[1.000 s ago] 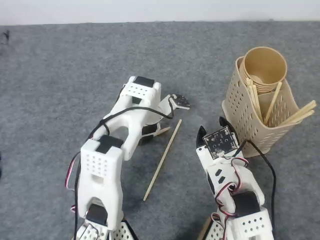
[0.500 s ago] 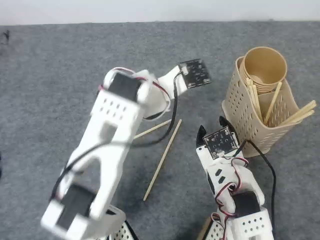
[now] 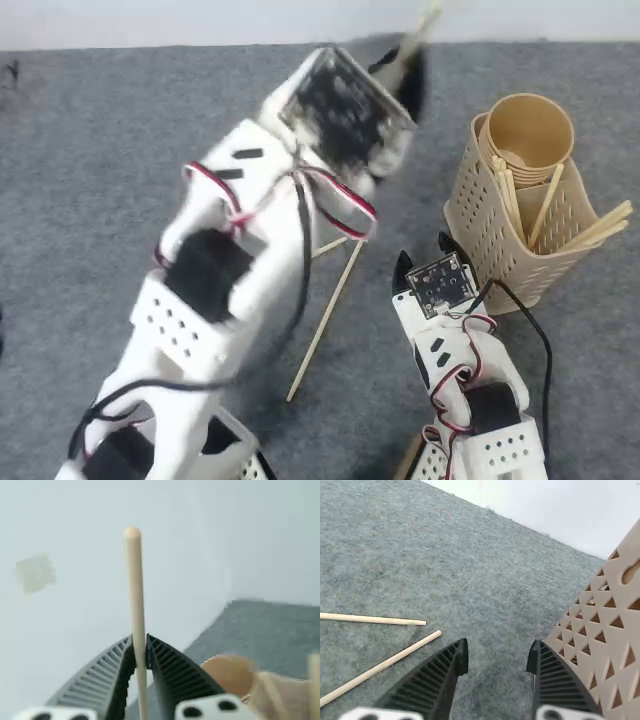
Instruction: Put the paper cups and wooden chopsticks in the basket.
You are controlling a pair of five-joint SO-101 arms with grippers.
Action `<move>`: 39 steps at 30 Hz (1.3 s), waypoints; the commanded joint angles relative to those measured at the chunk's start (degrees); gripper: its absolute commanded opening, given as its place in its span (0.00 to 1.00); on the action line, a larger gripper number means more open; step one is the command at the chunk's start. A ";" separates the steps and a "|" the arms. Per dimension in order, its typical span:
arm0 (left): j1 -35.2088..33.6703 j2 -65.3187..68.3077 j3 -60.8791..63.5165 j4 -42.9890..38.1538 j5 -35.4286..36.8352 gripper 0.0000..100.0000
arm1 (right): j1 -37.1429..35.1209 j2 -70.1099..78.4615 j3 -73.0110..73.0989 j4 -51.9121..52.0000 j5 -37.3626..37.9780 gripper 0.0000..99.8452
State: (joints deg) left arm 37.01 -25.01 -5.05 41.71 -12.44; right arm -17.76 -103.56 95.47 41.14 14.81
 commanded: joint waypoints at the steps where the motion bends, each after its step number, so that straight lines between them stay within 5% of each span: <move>1: 10.55 -1.32 0.04 -3.34 1.14 0.01 | 0.40 -0.48 0.88 -0.84 0.62 0.21; 7: 15.56 3.96 -0.13 -3.78 1.76 0.01 | 0.40 -0.48 0.88 -1.01 0.62 0.21; 14: 20.04 10.20 -0.04 -11.08 16.44 0.01 | 0.48 -0.48 0.88 -1.01 0.70 0.21; 24: 19.25 18.81 0.22 -16.09 17.93 0.04 | 0.48 -0.48 0.88 -1.10 0.70 0.21; 29: 19.16 18.37 -0.66 -10.99 18.02 0.12 | 0.48 -0.48 0.88 -1.10 0.70 0.21; 39: 13.63 15.03 -1.98 -0.97 17.58 0.12 | 0.48 -0.48 0.88 -1.10 0.70 0.21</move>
State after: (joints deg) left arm 53.71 -5.85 -4.62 35.47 4.88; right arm -17.76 -103.56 95.47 41.14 14.81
